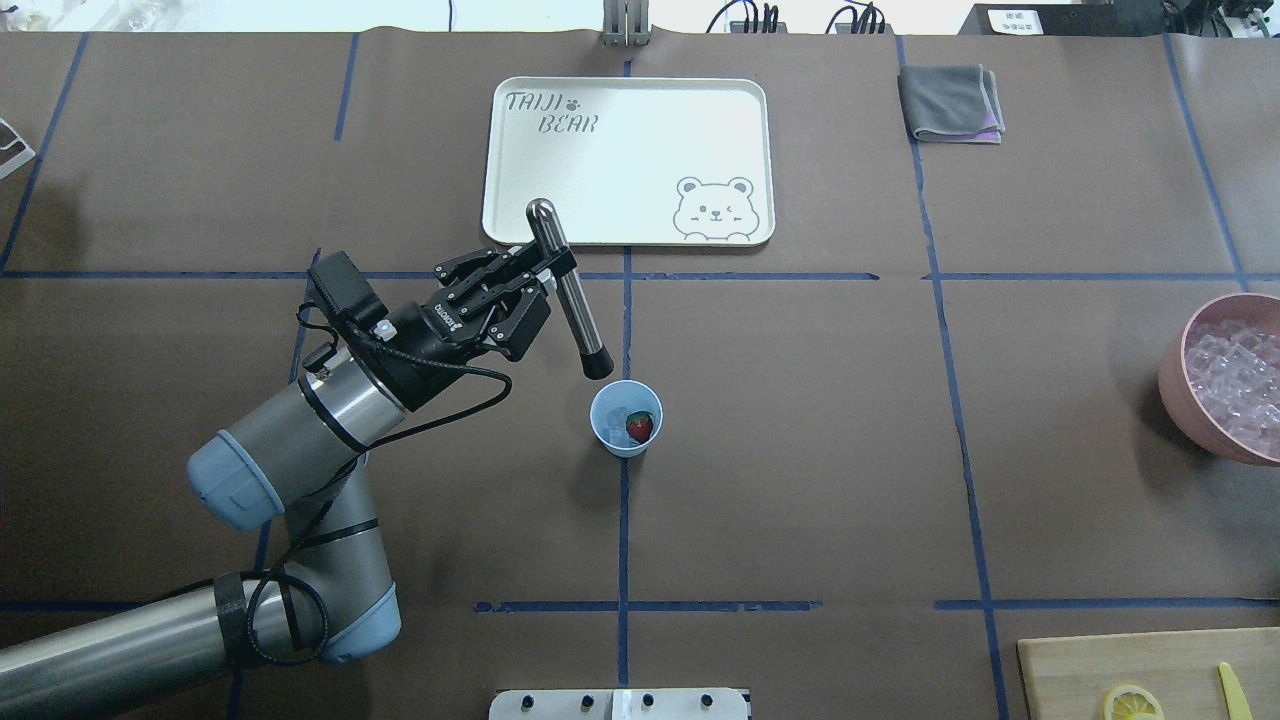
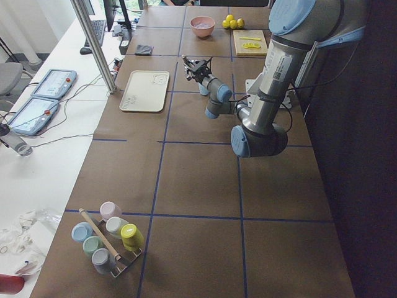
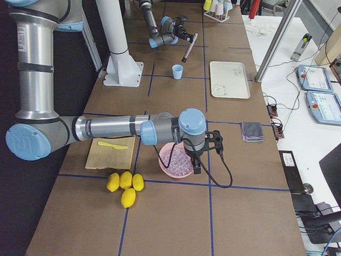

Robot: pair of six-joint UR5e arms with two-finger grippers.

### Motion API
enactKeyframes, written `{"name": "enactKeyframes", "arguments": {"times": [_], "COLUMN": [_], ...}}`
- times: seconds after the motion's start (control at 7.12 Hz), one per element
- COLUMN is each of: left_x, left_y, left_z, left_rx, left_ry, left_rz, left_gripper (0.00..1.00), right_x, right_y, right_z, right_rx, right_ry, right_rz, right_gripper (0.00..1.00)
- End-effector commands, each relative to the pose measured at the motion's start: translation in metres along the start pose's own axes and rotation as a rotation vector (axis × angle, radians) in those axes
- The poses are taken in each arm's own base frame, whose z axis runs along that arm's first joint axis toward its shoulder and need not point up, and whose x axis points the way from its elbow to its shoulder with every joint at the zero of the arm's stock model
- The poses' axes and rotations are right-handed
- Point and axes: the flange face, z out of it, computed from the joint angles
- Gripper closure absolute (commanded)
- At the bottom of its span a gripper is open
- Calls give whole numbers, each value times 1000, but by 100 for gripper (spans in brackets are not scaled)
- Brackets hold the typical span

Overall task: Mash ice and strawberries in cup
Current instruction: 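Lower the pestle tip with the left gripper into the blue cup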

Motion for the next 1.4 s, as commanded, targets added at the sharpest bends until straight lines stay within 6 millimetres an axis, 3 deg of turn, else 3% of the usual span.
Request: {"name": "enactKeyframes", "arguments": {"times": [0.0, 0.28, 0.84, 1.26], "left_x": [12, 24, 37, 46], "left_y": [-10, 20, 21, 40], "left_z": [3, -4, 2, -4], "left_rx": [6, -61, -68, -99], "left_ry": [5, -4, 2, 7], "left_rz": [-3, 38, 72, 59], "left_gripper": [100, 100, 100, 100], "right_x": [0, 1, 3, 3], "right_y": [1, 1, 4, 4], "right_z": [0, 1, 3, 3], "right_rx": [-1, -2, -6, -7], "right_ry": [0, 0, 0, 0], "right_rz": [1, 1, 5, 6], "right_gripper": [1, 1, 1, 1]}}
